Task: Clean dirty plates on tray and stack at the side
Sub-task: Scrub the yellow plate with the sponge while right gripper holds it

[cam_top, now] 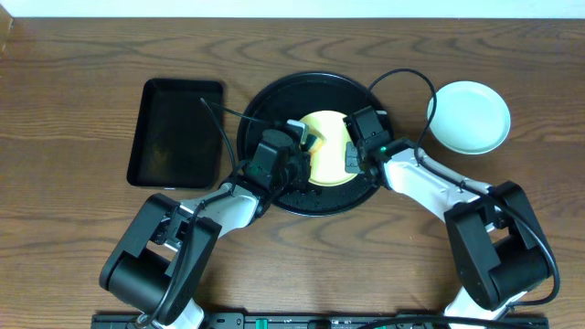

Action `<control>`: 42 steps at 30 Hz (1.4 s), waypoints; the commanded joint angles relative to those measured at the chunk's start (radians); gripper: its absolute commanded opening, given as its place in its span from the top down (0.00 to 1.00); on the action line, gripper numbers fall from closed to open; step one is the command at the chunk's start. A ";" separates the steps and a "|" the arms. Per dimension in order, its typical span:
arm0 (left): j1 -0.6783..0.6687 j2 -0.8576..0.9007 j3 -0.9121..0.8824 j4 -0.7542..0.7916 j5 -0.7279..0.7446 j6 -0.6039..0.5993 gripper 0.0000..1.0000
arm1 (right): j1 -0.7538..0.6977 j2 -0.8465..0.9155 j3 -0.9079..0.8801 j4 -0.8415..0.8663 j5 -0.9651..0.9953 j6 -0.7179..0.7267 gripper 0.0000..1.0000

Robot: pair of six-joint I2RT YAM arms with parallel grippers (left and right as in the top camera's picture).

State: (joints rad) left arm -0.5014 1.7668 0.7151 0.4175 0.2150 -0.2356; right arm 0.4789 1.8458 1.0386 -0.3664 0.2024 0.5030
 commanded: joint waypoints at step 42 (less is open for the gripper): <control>-0.002 0.027 0.009 -0.017 -0.120 0.014 0.92 | 0.079 0.013 -0.020 -0.098 -0.062 -0.020 0.99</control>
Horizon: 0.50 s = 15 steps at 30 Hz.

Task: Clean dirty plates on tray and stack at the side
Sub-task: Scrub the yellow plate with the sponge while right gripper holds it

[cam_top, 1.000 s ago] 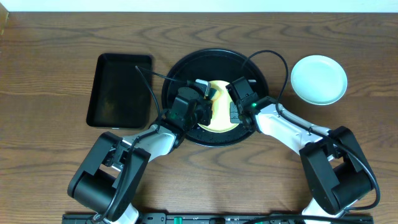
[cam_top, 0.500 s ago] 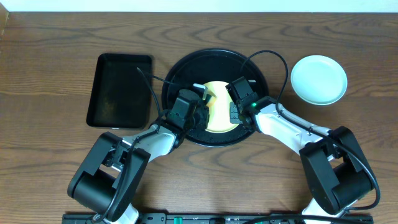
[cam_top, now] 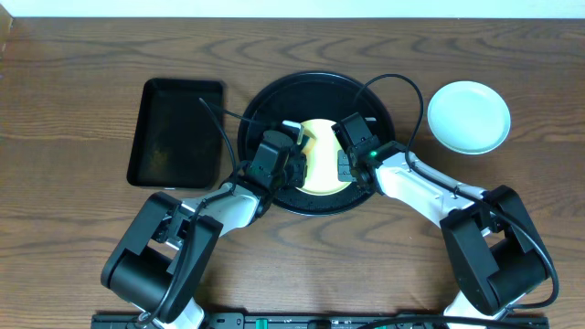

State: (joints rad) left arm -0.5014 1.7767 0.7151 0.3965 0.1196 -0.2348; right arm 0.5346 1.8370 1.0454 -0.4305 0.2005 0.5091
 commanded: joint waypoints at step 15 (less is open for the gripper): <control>-0.002 0.038 0.009 0.018 -0.035 0.016 0.92 | 0.023 0.022 -0.027 -0.034 -0.060 -0.027 0.99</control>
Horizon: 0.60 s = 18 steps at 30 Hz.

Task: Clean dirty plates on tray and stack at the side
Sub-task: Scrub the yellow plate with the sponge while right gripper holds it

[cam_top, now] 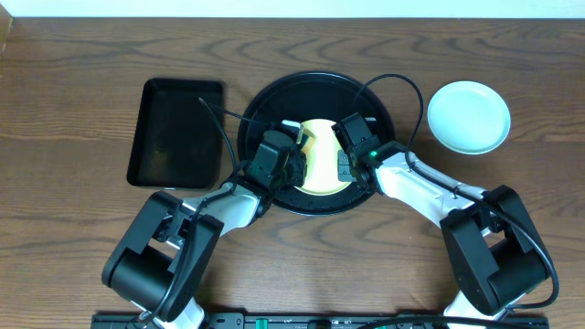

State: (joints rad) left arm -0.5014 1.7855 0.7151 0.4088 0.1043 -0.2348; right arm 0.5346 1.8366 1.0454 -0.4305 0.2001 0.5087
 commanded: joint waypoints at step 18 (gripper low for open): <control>0.012 0.098 0.009 0.111 -0.042 0.025 0.92 | 0.023 0.023 -0.027 -0.032 -0.060 -0.027 0.99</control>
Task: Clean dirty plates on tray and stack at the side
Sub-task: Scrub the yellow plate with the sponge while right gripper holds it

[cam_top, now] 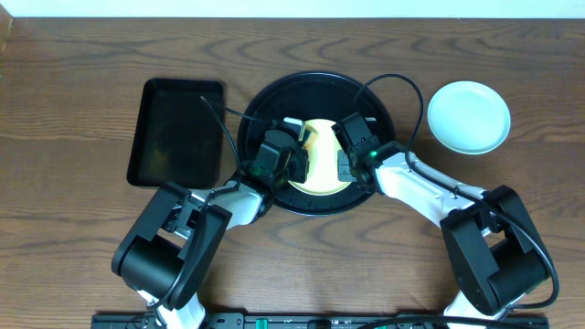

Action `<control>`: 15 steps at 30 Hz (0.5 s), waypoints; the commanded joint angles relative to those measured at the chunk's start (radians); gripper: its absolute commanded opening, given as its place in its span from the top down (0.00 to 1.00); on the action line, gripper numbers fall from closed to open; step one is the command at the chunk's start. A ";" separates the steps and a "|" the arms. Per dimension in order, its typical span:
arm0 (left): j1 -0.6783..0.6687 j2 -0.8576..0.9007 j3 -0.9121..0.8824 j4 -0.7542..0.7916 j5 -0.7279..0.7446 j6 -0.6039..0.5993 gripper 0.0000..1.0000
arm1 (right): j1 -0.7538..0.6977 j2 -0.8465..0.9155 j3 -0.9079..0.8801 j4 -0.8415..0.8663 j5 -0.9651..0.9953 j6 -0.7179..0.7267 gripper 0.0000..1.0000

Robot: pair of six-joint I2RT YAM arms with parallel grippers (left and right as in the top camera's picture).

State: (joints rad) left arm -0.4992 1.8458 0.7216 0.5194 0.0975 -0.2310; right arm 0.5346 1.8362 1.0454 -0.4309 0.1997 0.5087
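Note:
A yellow plate [320,169] lies on the round black tray [315,87] at the table's middle. My left gripper [297,139] is at the plate's left rim, its fingers apparently closed on that edge. From the right, my right gripper [342,163] is down on the plate's surface with a small grey sponge-like pad [345,165] under its fingers. A clean white plate [469,116] sits on the table to the right of the tray.
A black rectangular tray [178,132] lies left of the round one. Cables loop over the round tray's far part. Both arms reach in from the near edge and cross over the round tray's near rim.
The left arm's elbow has swung to the right, and a little more of the plate's near-left part shows. The right gripper and the white plate have not moved.
At first the right gripper was at the yellow plate's right edge, with the left gripper at its left rim. Then the right gripper stood further left, over the plate, and it has stayed there. Only the left arm has shifted since.

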 commanded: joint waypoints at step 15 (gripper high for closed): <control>0.046 0.130 0.003 0.142 -0.035 0.062 0.92 | 0.023 0.023 -0.027 -0.029 -0.059 -0.027 0.99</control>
State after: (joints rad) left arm -0.4816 1.9259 0.7319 0.6777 0.0986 -0.2008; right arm 0.5346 1.8362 1.0454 -0.4305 0.1989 0.5087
